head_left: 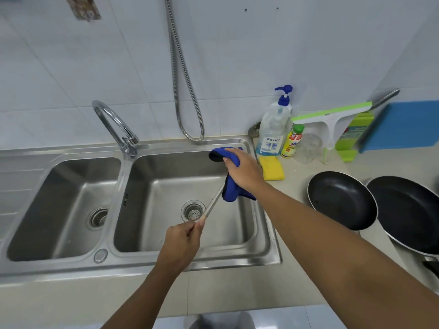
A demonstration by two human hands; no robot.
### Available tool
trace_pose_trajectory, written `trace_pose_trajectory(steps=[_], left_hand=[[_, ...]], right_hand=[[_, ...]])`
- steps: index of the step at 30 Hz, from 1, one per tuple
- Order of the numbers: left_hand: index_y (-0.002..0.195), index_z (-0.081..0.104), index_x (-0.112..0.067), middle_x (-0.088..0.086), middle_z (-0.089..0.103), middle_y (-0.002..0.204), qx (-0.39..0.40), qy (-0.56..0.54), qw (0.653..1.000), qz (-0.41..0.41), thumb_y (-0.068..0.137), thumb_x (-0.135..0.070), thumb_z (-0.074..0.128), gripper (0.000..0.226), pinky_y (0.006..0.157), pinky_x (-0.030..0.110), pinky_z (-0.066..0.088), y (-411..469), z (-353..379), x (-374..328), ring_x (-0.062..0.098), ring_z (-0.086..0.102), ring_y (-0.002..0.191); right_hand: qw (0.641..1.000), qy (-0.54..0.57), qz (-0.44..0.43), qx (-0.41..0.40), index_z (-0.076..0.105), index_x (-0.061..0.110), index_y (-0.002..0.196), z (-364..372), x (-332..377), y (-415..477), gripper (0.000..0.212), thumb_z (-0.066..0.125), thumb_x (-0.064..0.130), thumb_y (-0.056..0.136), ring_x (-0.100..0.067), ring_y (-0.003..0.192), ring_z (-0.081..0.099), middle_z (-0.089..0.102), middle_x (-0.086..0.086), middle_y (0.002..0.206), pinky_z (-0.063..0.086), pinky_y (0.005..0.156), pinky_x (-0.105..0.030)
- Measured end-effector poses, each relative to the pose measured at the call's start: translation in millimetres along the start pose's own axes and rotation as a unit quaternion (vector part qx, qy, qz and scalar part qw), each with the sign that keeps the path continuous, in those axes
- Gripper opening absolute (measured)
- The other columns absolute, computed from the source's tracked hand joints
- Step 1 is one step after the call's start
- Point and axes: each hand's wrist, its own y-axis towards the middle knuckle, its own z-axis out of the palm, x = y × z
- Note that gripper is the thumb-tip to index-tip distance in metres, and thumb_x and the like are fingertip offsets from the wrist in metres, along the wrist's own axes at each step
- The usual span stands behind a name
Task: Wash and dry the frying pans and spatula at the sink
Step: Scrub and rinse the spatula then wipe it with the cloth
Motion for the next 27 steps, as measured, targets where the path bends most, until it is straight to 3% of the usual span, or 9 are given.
trace_pose_trajectory(steps=[3,7,9,12,16,18,21,25,27], left_hand=[[0.065,0.061,-0.005,0.001,0.042,0.047,0.001,0.011,1.000,-0.006,0.102,-0.052,0.053,0.060,0.047,0.024,0.030,6.4,-4.1,2.5,0.012,0.033,0.045],[0.052,0.036,-0.016,-0.006,0.029,0.044,-0.006,0.043,0.999,0.001,0.102,-0.046,0.053,0.062,0.046,0.023,0.027,25.8,-17.6,-4.4,0.014,0.027,0.047],[0.052,0.034,-0.019,-0.007,0.029,0.045,0.006,0.070,0.998,0.007,0.102,-0.047,0.053,0.061,0.046,0.023,0.022,34.2,-28.9,-2.9,0.014,0.027,0.048],[0.053,0.036,-0.018,-0.005,0.030,0.046,0.017,0.074,0.996,0.035,0.102,-0.046,0.056,0.059,0.048,0.026,0.023,36.6,-46.0,4.3,0.016,0.027,0.048],[0.056,0.036,-0.014,-0.006,0.027,0.048,0.019,0.060,0.996,0.057,0.103,-0.044,0.055,0.059,0.049,0.025,0.025,42.2,-50.2,-6.1,0.016,0.027,0.048],[0.056,0.035,-0.011,-0.005,0.027,0.048,0.016,0.059,0.997,0.051,0.104,-0.044,0.054,0.061,0.048,0.024,0.023,52.1,-46.8,-14.8,0.017,0.027,0.049],[0.058,0.039,-0.010,-0.004,0.035,0.048,0.013,0.064,0.998,0.009,0.106,-0.040,0.051,0.058,0.049,0.023,0.025,65.2,-38.9,-28.2,0.019,0.033,0.053],[0.066,0.051,-0.009,-0.002,0.049,0.055,0.021,0.007,0.999,-0.046,0.106,-0.024,0.050,0.043,0.047,0.016,0.034,77.5,-32.1,-42.6,0.012,0.042,0.048],[0.071,0.056,-0.010,0.000,0.057,0.060,0.050,0.002,0.998,-0.048,0.106,-0.024,0.049,0.039,0.052,0.030,0.044,77.5,-38.0,-38.7,0.013,0.049,0.049]], right_hand=[[0.998,0.030,0.020,-0.061,0.061,0.027,0.134,15.5,6.6,-8.8,0.034,0.057,0.028,0.100,-0.024,0.123,0.059,0.065,0.000,0.131,0.046,0.103,-0.035],[0.995,0.013,-0.089,-0.042,0.060,0.021,0.137,34.8,0.9,-27.5,0.044,0.058,0.006,0.095,-0.021,0.146,0.037,0.052,-0.002,0.151,0.029,0.120,-0.035],[0.997,0.042,-0.048,-0.039,0.057,0.019,0.139,26.4,4.0,-14.1,0.042,0.056,0.010,0.098,-0.022,0.139,0.046,0.055,-0.003,0.147,0.034,0.111,-0.028],[0.994,0.046,0.100,-0.005,0.058,0.017,0.132,-4.1,4.4,26.8,0.032,0.052,0.031,0.104,-0.027,0.112,0.060,0.063,-0.004,0.116,0.039,0.086,-0.027],[0.989,0.095,0.103,-0.043,0.062,0.019,0.123,-9.8,-7.3,33.2,0.024,0.055,0.029,0.103,-0.026,0.111,0.063,0.068,-0.003,0.113,0.043,0.082,-0.021],[0.986,0.105,0.050,-0.120,0.059,0.019,0.137,1.2,-8.6,16.8,0.036,0.056,0.013,0.101,-0.024,0.127,0.057,0.064,-0.004,0.134,0.041,0.096,-0.014],[0.989,0.059,-0.073,-0.116,0.056,0.014,0.143,21.5,-5.3,-6.3,0.062,0.048,-0.016,0.089,-0.022,0.151,0.030,0.043,-0.003,0.158,0.029,0.120,-0.026],[0.962,-0.021,-0.272,-0.032,0.057,0.007,0.141,51.8,1.2,-34.1,0.058,0.052,-0.018,0.089,-0.034,0.153,0.022,0.039,-0.011,0.159,0.023,0.125,-0.032],[0.951,-0.077,-0.300,0.001,0.057,0.010,0.142,54.2,-0.1,-31.6,0.061,0.058,-0.018,0.088,-0.038,0.150,0.029,0.037,-0.010,0.161,0.030,0.121,-0.035]])
